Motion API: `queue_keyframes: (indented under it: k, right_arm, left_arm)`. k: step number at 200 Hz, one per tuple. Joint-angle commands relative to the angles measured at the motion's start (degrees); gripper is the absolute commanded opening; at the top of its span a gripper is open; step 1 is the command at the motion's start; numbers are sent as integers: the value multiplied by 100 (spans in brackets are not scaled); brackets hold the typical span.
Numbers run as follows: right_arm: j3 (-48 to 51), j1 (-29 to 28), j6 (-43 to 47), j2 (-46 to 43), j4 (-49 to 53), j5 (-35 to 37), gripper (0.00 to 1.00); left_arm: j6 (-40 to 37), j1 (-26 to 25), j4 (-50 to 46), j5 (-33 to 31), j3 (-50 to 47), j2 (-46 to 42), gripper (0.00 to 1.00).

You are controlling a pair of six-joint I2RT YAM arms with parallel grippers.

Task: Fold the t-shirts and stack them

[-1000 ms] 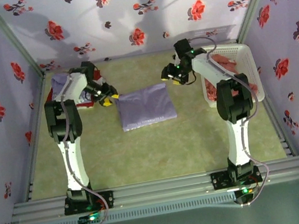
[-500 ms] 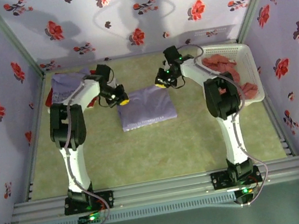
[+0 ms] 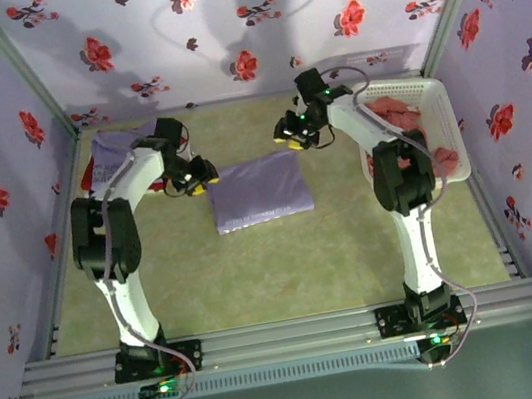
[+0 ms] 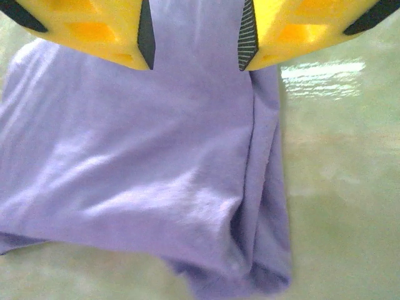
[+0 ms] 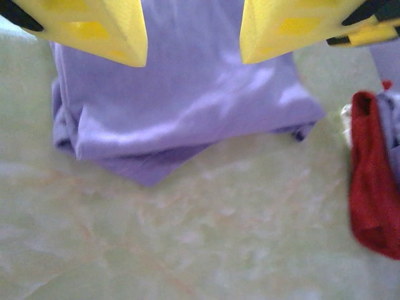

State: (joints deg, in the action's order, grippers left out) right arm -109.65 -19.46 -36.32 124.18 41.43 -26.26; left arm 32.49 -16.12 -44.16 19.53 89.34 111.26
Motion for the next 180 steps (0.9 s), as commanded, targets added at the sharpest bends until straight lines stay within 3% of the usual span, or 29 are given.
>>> queue_keyframes:
  k: [1, 18, 64, 79, 112, 164, 180]
  right_arm:
    - [414, -27, 117, -700, 218, 83, 47]
    - [699, -33, 105, -920, 183, 17, 47]
    - [1496, -36, 54, -1377, -40, -92, 47]
    - [1731, -36, 78, -1523, -70, -33, 48]
    - [2018, -31, 107, -1696, -74, -38, 48]
    - [2143, -22, 142, -1757, -69, -81, 48]
    - [2175, -24, 108, -1757, -133, -86, 48]
  left_arm:
    - [-406, 4, -803, -589, 224, -177, 46]
    - [-410, -11, -772, -790, 29, -134, 56]
    - [-353, -197, -241, -855, -249, 255, 62]
    - [-308, -281, -36, -492, -277, 370, 63]
    - [-222, -444, 79, -527, -274, 571, 63]
    - [-387, -611, -352, -1404, 38, 849, 63]
    - [-411, -679, -315, -1367, 47, 934, 64]
